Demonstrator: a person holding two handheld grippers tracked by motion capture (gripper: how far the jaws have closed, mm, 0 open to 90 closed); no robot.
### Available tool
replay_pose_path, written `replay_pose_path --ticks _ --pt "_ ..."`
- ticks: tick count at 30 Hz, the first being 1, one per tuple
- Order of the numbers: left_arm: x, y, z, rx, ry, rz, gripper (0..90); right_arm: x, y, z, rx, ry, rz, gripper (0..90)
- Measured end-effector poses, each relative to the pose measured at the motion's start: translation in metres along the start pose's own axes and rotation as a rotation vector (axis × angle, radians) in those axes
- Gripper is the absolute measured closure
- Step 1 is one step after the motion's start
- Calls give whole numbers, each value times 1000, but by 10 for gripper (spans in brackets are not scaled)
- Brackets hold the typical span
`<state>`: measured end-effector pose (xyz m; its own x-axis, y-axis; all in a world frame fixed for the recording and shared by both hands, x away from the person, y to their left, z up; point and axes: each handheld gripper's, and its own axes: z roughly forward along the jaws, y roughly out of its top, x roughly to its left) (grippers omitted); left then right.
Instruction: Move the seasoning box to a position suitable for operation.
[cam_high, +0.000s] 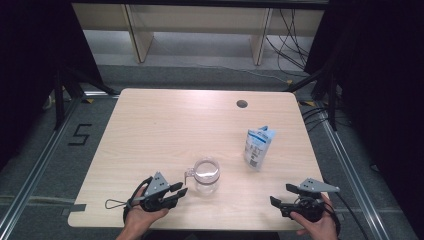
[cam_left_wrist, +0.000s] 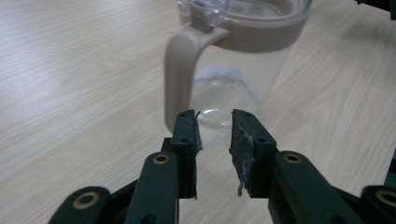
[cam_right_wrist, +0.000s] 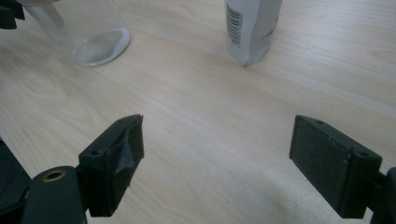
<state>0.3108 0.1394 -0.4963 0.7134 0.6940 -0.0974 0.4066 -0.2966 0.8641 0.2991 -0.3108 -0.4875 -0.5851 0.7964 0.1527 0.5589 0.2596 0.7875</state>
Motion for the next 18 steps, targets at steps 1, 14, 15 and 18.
replay_pose_path --ticks 1,14,15,18 --pt "0 0 0 0 0 0 671 0 0 0 0 0 0 187" --pt "16 5 12 21 31 35 628 4 0 -1 7 22 32 191" --pt "16 5 14 27 26 31 628 4 0 -1 8 20 33 191" --pt "15 4 18 30 15 41 656 4 0 -1 11 17 30 192"
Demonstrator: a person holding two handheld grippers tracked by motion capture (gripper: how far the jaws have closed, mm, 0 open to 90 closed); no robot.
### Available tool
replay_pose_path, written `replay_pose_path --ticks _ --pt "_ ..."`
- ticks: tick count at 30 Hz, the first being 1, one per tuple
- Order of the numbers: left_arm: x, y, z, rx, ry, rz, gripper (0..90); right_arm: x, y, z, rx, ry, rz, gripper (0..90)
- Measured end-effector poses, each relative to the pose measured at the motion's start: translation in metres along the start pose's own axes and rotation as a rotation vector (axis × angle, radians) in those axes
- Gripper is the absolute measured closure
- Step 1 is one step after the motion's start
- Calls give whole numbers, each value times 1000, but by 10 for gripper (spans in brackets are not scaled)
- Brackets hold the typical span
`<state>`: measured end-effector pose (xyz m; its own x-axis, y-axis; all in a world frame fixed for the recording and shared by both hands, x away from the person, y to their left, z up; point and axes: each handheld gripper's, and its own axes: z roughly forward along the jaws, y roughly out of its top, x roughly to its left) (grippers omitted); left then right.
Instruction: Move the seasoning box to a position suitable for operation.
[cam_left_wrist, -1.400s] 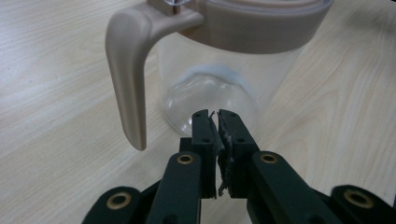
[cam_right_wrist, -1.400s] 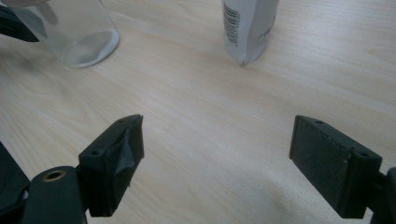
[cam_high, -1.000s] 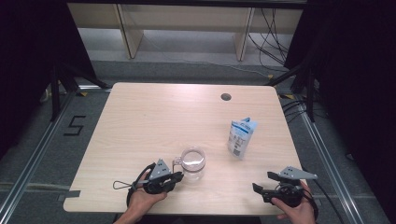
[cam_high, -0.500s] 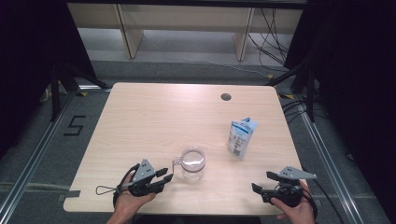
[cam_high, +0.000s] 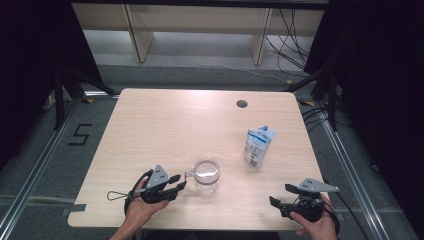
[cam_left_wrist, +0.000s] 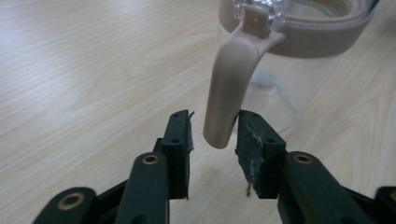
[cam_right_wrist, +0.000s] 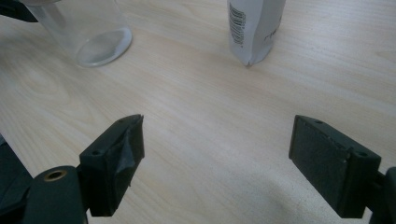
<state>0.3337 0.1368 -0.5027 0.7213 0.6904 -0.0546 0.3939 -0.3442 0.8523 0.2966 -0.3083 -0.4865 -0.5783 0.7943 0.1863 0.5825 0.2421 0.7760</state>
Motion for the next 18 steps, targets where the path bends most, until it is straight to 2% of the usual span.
replay_pose_path --ticks 4,5,6,9,10,12,14,15,16,17,18 --pt "-1 2 7 1 -19 14 709 1 0 0 0 5 9 193" --pt "-2 2 9 -6 -15 12 709 1 0 0 0 5 9 193" --pt "-2 3 10 3 -10 20 729 -2 0 1 1 1 -23 193" --pt "-5 4 13 0 4 17 736 -2 0 0 0 1 -23 194" --pt "-6 5 13 3 3 18 739 1 0 0 1 7 12 194" --pt "-8 6 15 6 2 32 740 0 0 1 4 -1 10 194" --pt "-11 8 17 7 4 24 741 1 0 0 11 11 23 194" --pt "-11 9 18 19 3 40 741 1 0 0 11 11 23 194" --pt "-13 10 20 9 7 44 742 1 0 0 12 8 23 194" --pt "-14 11 22 7 -1 43 742 -1 0 2 2 -1 -9 194" --pt "-15 12 23 11 -1 52 742 -1 0 1 1 -2 -15 194"
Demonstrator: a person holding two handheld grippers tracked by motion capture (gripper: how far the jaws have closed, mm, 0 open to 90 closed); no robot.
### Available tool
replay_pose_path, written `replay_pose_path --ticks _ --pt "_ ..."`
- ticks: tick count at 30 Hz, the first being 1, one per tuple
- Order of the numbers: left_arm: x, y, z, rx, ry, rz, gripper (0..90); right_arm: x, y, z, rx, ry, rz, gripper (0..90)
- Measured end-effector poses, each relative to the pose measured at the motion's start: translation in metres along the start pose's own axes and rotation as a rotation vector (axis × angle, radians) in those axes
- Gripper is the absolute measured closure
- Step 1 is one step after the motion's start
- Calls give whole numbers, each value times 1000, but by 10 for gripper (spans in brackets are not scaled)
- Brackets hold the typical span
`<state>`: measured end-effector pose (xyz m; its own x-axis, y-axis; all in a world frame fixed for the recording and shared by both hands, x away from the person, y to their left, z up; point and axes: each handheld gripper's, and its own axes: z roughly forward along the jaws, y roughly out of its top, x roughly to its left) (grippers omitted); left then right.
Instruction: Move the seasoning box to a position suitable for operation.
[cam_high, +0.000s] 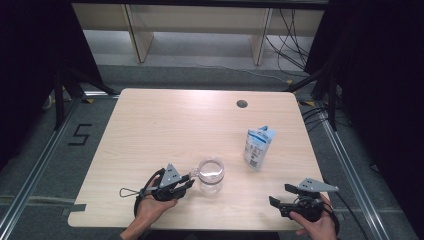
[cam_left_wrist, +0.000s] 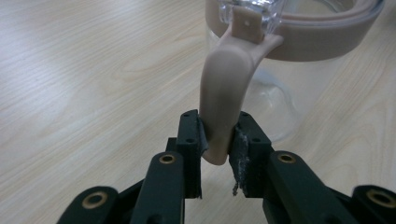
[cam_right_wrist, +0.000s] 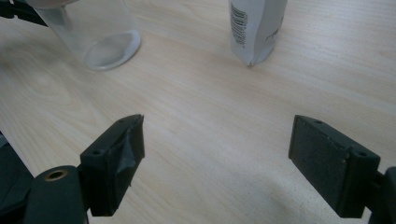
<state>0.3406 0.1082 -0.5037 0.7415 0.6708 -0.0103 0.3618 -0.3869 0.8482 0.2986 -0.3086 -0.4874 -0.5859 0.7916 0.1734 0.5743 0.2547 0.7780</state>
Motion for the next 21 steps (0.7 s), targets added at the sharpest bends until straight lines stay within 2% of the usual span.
replay_pose_path --ticks 2,3,4,5,6,8,9,11,12,13,14,15,17,18,19,21 --pt "-1 1 2 7 -8 1 742 2 0 -1 10 9 35 194" --pt "-3 2 4 -12 -10 -4 743 1 0 -1 4 11 22 194" --pt "-3 3 4 10 -6 12 742 2 0 -1 8 14 43 194" --pt "-5 3 5 1 -13 -1 743 1 -1 -1 -3 7 29 194" --pt "-6 4 7 5 -14 17 742 4 -1 -2 14 12 57 194" --pt "-7 5 8 1 -18 12 742 3 0 -1 8 13 40 194" --pt "-7 6 8 10 -15 23 742 3 0 -1 8 15 41 194" --pt "-8 6 10 -5 -22 17 742 3 -1 -1 9 15 40 194" --pt "-7 7 10 14 -16 28 743 2 -1 -1 11 16 43 194" --pt "-7 7 11 9 -27 23 743 2 -1 -1 12 17 46 194" --pt "-8 7 12 -1 -26 22 743 -1 0 0 -1 14 8 194" --pt "-8 7 13 -9 -19 21 743 -1 0 0 -5 8 3 194" --pt "-7 8 14 -4 -22 30 744 2 -1 0 1 10 30 194" --pt "-7 8 14 -4 -22 30 744 -1 0 1 -5 5 -3 194" --pt "-7 8 14 4 -29 35 744 -1 0 1 -5 5 -3 194" --pt "-6 8 15 -10 -37 33 744 -1 0 0 -3 10 2 194"
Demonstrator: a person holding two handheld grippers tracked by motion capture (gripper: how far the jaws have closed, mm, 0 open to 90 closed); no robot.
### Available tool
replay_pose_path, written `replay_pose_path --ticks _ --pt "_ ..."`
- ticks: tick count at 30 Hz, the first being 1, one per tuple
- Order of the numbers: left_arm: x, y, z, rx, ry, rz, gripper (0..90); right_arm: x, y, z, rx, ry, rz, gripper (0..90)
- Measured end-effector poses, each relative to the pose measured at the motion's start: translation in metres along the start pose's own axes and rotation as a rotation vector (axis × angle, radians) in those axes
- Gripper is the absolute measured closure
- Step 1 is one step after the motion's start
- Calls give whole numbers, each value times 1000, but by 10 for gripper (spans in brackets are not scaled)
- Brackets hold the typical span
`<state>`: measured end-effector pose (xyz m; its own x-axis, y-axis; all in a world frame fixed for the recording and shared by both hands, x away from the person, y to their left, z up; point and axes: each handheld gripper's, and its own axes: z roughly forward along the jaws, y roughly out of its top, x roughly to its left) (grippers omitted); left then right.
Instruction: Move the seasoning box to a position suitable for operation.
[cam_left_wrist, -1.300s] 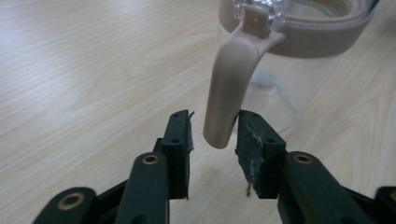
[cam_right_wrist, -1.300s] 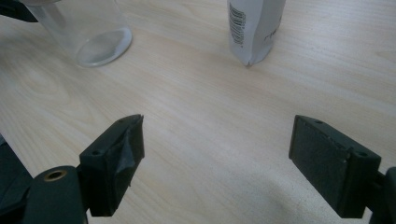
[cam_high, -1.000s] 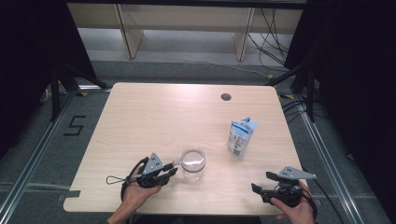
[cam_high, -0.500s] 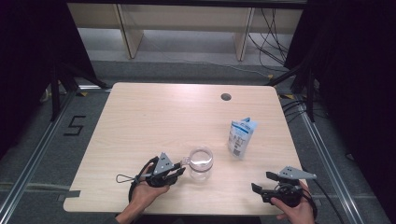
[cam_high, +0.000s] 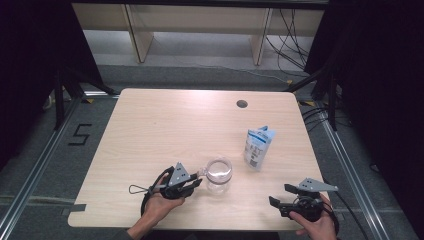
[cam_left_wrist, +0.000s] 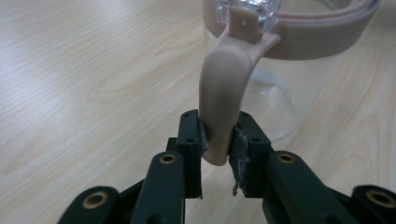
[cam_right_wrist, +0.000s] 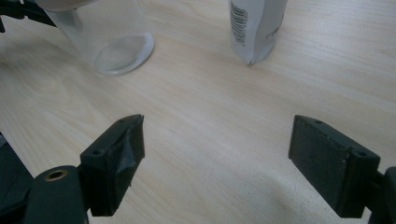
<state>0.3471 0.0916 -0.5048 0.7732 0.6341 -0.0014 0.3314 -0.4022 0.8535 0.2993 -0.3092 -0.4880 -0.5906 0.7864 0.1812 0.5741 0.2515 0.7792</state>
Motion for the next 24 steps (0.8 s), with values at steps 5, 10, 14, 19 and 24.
replay_pose_path --ticks 5,10,14,19,24 --pt "2 0 0 0 1 19 745 1 0 1 0 -4 1 195" --pt "3 -1 1 -15 -7 21 747 1 0 -1 -2 -13 -11 208" --pt "5 -2 1 -14 -19 33 747 0 0 0 -5 -15 -19 205" --pt "5 -2 1 -26 -34 34 747 2 0 -1 0 -1 15 205" --pt "3 -2 0 -18 -39 43 747 1 0 -1 -1 -10 -15 204"
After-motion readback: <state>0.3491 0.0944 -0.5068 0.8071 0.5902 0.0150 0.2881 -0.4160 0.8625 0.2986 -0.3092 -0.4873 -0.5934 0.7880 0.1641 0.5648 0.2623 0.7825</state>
